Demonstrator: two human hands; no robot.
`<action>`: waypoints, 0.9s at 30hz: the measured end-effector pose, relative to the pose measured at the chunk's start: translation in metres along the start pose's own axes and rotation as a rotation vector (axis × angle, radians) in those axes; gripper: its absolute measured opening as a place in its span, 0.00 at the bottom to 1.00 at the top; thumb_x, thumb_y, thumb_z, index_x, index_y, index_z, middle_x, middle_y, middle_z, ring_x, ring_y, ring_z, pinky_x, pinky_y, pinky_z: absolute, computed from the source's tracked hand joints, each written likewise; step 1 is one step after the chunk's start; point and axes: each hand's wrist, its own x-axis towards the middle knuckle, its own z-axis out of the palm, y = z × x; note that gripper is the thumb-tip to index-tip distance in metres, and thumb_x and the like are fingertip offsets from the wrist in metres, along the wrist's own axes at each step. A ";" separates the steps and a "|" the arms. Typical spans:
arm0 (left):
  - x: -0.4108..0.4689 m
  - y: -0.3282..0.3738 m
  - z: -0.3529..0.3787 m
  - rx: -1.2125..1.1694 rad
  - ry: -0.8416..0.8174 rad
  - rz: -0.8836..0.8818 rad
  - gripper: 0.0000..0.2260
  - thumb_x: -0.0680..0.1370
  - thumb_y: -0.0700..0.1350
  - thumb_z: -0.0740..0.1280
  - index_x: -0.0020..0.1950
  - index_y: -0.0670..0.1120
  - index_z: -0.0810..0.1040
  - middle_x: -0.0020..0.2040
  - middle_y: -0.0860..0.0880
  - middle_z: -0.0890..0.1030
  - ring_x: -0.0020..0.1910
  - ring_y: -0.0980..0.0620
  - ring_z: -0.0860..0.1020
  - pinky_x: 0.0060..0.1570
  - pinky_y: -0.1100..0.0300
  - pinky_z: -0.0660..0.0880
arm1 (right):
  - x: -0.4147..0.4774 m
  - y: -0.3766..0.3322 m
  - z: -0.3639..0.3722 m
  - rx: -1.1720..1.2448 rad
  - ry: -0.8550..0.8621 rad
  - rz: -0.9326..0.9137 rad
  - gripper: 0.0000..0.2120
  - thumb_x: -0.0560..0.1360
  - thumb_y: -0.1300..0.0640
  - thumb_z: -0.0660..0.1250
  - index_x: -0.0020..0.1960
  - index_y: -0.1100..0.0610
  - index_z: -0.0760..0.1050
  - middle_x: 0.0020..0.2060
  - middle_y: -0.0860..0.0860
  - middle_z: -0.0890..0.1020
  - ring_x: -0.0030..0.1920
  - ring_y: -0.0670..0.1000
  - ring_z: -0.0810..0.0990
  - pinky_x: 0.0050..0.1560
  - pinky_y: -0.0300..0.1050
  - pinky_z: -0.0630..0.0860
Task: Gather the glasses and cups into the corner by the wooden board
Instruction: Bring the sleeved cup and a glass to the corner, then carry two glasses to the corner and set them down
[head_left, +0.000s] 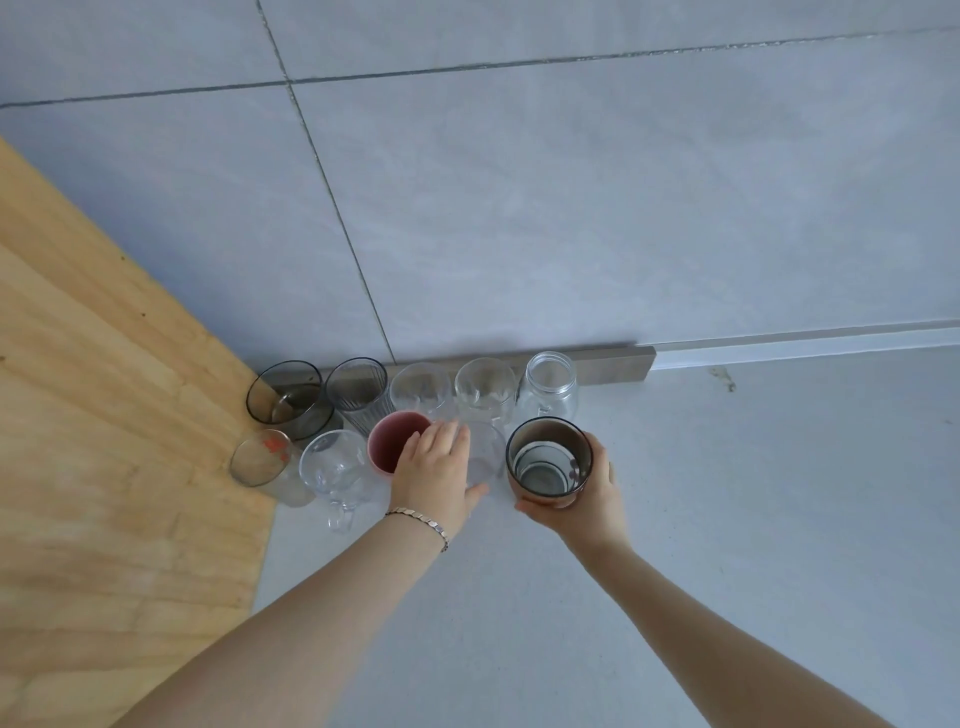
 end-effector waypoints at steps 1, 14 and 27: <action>0.000 0.000 -0.001 0.005 -0.001 -0.003 0.33 0.76 0.56 0.62 0.75 0.44 0.55 0.75 0.47 0.60 0.76 0.49 0.57 0.76 0.54 0.53 | -0.001 0.000 0.001 -0.013 0.012 0.009 0.48 0.56 0.58 0.82 0.70 0.53 0.61 0.63 0.51 0.73 0.58 0.48 0.74 0.55 0.39 0.70; -0.044 0.036 -0.023 0.042 0.121 0.201 0.16 0.66 0.44 0.73 0.53 0.46 0.78 0.46 0.48 0.82 0.46 0.48 0.81 0.48 0.57 0.76 | -0.035 -0.009 -0.066 -0.669 -0.608 0.314 0.26 0.73 0.50 0.68 0.69 0.54 0.66 0.65 0.49 0.75 0.65 0.51 0.73 0.63 0.44 0.70; -0.096 0.314 -0.026 -0.037 -0.529 0.482 0.12 0.77 0.47 0.58 0.57 0.47 0.74 0.59 0.49 0.78 0.56 0.47 0.77 0.56 0.57 0.73 | -0.168 0.115 -0.323 -0.586 -0.261 0.481 0.20 0.75 0.49 0.63 0.66 0.51 0.69 0.62 0.49 0.76 0.61 0.51 0.75 0.60 0.45 0.71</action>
